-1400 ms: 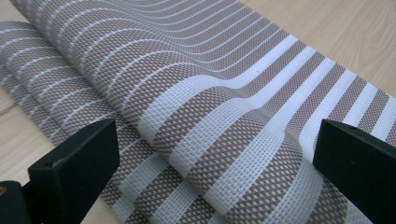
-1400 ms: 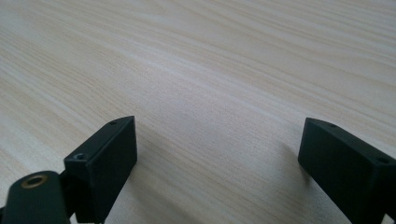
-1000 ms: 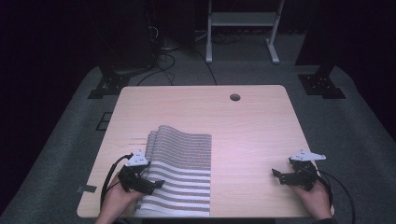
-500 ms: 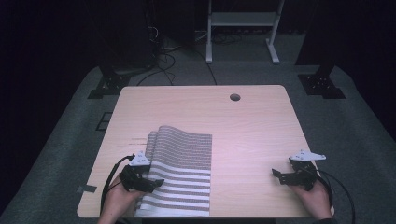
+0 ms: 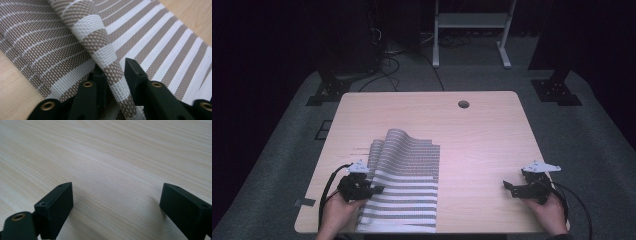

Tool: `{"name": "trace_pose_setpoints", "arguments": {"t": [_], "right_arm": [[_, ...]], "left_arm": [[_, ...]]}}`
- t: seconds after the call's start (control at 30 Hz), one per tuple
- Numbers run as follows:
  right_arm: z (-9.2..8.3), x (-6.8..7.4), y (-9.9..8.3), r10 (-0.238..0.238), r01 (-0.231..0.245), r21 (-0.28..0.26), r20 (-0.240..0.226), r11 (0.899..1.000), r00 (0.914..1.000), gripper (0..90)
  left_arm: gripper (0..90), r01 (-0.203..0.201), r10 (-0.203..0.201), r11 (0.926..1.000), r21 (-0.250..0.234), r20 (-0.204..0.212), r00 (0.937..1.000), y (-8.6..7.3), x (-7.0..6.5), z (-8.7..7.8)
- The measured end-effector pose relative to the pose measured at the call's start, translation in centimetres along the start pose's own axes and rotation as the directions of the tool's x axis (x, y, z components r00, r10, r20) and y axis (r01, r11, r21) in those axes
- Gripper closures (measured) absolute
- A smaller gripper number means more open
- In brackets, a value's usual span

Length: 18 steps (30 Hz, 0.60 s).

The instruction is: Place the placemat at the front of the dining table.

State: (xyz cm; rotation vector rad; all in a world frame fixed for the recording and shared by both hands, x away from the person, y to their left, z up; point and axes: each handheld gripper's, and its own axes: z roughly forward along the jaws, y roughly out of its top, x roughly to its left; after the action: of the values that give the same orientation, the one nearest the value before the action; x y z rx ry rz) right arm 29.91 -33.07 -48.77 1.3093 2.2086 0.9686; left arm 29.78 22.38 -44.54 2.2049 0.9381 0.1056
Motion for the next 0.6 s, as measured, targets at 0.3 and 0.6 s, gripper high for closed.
{"name": "trace_pose_setpoints", "arguments": {"t": [0.3,0.6], "right_arm": [[0.0,0.0,0.0,0.000,0.000,0.000,0.000,1.000,1.0000,10.5],[0.0,0.0,0.0,-0.002,0.002,0.000,0.001,1.000,1.0000,10.5]], "left_arm": [[82.3,-0.021,0.021,0.9992,-0.033,-0.020,0.9996,1.2,0.1,-0.2],[83.6,-0.028,0.026,0.9982,-0.053,-0.033,0.9991,2.8,0.8,0.0]]}}
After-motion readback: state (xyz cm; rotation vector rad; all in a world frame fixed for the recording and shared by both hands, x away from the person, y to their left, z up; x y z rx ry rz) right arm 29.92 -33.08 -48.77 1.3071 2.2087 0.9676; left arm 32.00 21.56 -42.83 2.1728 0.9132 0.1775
